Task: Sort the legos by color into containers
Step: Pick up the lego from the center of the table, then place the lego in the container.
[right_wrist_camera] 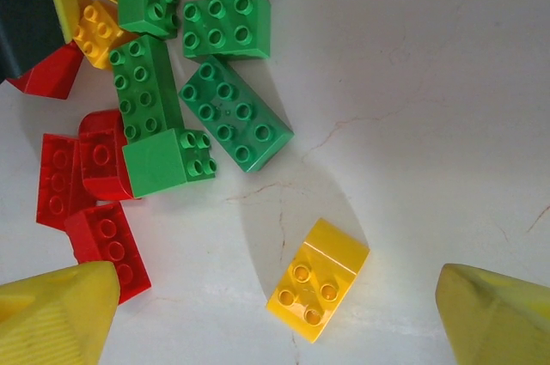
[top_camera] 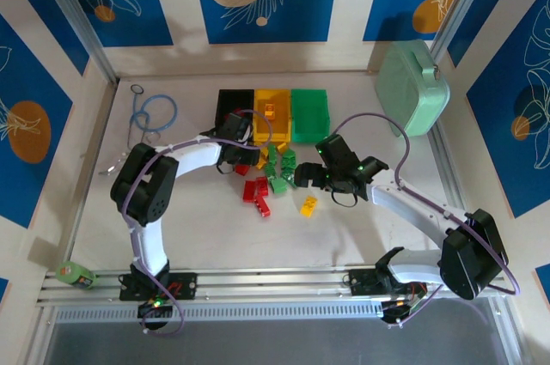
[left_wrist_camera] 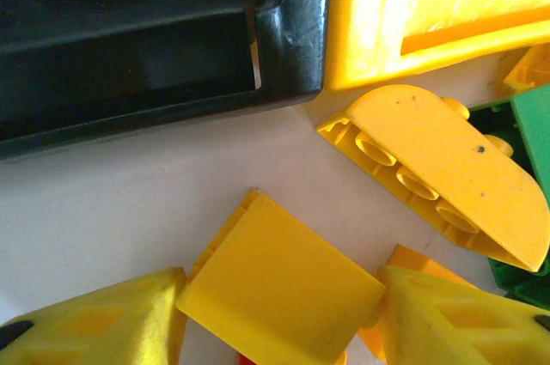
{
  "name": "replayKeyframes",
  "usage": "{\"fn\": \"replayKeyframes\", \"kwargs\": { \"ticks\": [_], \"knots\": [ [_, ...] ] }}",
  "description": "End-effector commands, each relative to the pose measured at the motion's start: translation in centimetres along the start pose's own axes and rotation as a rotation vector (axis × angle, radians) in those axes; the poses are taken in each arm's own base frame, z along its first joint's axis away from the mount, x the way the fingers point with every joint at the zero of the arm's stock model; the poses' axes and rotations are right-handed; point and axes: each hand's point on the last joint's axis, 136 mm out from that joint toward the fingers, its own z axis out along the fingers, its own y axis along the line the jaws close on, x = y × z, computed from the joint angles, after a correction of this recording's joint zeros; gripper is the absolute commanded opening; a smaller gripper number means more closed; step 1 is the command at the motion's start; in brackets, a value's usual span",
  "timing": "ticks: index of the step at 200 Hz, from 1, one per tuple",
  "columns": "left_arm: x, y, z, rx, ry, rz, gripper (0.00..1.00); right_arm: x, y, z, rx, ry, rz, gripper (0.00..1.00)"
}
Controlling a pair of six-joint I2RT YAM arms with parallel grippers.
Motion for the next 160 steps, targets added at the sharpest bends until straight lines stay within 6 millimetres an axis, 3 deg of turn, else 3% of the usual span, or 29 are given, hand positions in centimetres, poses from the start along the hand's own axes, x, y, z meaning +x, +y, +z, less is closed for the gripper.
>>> {"fn": "replayKeyframes", "kwargs": {
  "ticks": [1,36,64,115,160],
  "knots": [
    [-0.2,0.5,0.1,-0.024,0.026,0.006,0.54,0.3,-0.3,-0.3,-0.002,-0.003,0.024,0.95],
    [-0.7,0.3,-0.8,-0.011,0.003,0.003,0.45,0.2,-0.6,-0.7,0.002,-0.016,0.027,0.95],
    [-1.2,-0.2,-2.4,0.02,-0.036,-0.01,0.43,0.1,-0.7,-0.6,0.001,-0.02,0.029,0.95],
    [-4.6,-1.5,-6.7,0.077,-0.165,-0.002,0.43,0.2,-1.2,-0.2,0.007,-0.019,0.044,0.94],
    [-6.5,-2.9,-6.5,0.128,-0.173,0.01,0.43,0.4,-1.5,-0.5,0.009,-0.025,0.05,0.94]
  ]
}}
